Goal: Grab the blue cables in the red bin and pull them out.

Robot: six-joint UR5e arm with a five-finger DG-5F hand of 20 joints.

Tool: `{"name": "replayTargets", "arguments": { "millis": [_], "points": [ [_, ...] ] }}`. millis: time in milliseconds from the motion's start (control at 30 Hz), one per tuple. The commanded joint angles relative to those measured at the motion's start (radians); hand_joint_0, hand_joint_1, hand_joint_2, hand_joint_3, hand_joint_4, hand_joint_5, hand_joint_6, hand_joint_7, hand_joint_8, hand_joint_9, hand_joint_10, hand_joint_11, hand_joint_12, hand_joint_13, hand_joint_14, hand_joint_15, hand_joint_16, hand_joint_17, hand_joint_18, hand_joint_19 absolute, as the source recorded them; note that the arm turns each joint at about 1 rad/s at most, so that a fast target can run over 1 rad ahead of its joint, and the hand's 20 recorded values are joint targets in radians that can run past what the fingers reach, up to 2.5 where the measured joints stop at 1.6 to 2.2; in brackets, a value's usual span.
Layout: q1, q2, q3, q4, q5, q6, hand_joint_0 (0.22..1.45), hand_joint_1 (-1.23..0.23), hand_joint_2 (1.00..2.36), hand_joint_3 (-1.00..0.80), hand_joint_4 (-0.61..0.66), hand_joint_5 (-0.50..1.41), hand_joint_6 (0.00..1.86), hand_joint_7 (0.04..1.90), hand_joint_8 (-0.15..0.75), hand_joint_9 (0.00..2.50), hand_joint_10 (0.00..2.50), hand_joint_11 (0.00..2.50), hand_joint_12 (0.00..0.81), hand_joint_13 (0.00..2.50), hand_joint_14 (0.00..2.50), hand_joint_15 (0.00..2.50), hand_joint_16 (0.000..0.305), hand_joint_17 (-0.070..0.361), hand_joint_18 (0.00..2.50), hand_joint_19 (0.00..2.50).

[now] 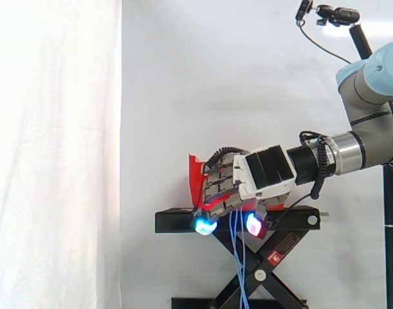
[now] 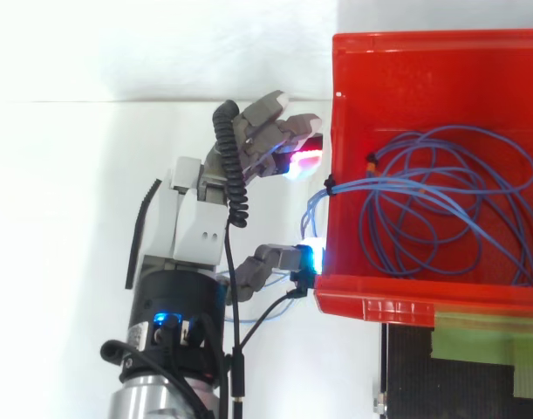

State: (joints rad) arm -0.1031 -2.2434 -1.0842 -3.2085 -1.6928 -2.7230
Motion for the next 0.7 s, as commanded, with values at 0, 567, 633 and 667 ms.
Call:
{"name": "replayTargets", "arguments": {
  "millis": [0,567,633,667],
  "points": [
    [-0.007,0.004,0.001,-0.016,-0.007,-0.016,0.77,-1.08,1.00,-1.00,0.07,0.62,0.01,0.53,0.253,0.62,0.02,0.55,0.387,0.59,0.01,0.32,0.055,0.124,0.43,0.37],
    [-0.010,0.004,0.024,-0.025,-0.008,-0.034,0.76,-1.05,1.00,-1.00,0.07,0.67,0.01,0.63,0.255,0.63,0.02,0.56,0.387,0.59,0.01,0.32,0.055,0.124,0.44,0.38],
    [-0.009,0.004,0.026,-0.025,-0.008,-0.034,0.76,-1.05,1.00,-1.00,0.07,0.68,0.01,0.63,0.257,0.63,0.02,0.56,0.386,0.59,0.01,0.32,0.055,0.124,0.44,0.37],
    [-0.009,0.004,0.026,-0.025,-0.008,-0.034,0.76,-1.05,1.00,-1.00,0.07,0.68,0.01,0.64,0.257,0.63,0.02,0.56,0.386,0.59,0.01,0.32,0.055,0.124,0.44,0.37]
  ]
}}
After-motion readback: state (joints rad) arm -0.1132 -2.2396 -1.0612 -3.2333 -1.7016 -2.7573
